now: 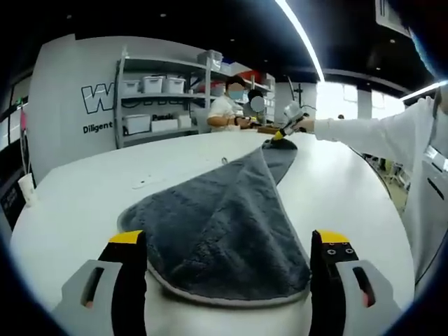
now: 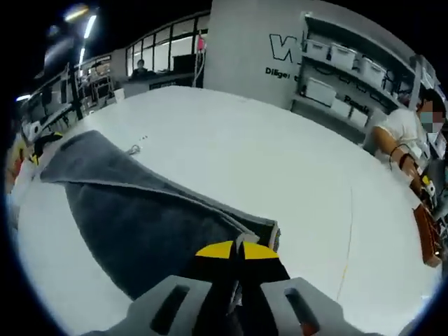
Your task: Open the folded towel by lifting each exposed corner and separating the folded layers until the towel lies flat within the target outline without major curled edges
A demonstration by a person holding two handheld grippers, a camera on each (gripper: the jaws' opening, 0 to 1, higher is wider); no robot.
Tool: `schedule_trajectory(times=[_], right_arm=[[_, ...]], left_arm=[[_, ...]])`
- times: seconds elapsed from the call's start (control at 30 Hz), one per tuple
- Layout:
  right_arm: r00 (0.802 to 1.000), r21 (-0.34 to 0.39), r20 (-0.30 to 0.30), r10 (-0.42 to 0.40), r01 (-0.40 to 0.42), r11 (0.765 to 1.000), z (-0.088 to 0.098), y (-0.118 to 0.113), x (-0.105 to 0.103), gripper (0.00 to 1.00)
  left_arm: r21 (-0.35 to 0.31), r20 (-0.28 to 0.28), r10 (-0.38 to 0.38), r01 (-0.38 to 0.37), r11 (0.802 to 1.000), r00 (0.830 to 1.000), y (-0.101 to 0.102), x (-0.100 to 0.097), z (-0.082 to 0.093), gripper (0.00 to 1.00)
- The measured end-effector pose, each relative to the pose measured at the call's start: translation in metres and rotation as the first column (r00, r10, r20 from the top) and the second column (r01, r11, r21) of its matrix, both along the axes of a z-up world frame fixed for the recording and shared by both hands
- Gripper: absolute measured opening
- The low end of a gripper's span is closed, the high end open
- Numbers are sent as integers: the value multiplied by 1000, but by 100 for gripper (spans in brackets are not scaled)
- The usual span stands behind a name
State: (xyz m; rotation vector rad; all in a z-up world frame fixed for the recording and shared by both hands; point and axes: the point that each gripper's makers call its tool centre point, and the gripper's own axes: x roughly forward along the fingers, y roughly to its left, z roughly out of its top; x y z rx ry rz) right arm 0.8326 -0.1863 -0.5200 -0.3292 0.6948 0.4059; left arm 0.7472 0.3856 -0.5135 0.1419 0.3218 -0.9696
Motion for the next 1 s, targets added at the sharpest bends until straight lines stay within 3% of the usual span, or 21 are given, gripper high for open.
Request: schedule_trajectory(times=[0.17,0.27,0.43,0.6,0.7,0.77,0.87,0.93,1.0], right_arm=[[987,27,118,107,-111,993,37,21,-14,0],[960,70,196,199,-216,974,64,37,-33,0],[923,79,208,325,-347,935,67,44,-71,0],[901,113,97,422,-431,895,34,47,-122,0],[907,157,2,420,-415,896,9,40,-143,0],[918,150,-61,392,-380,913,-7,28,-150,0],[920,138,-87,381,-368,920,-15,21,-154,0],[935,124,-168,312,-294,948,-32,5,-162,0],[944,120,-180,277,-259,958,-37,-4,-162,0]], left_arm=[[-22,-5,7,-8,1000,1000,3,2,2,95],[-48,9,-2,3,999,1000,2,0,8,95],[-67,12,-30,31,997,999,-3,-4,11,94],[-80,16,-50,51,995,999,-6,-7,14,92],[-80,11,-48,49,996,999,-5,-5,12,92],[-79,8,-48,48,996,999,-5,-5,11,91],[-77,6,-48,49,996,999,-5,-4,10,91],[-72,2,-48,48,996,999,-5,-4,8,91],[-70,4,-51,51,996,999,-5,-5,8,90]])
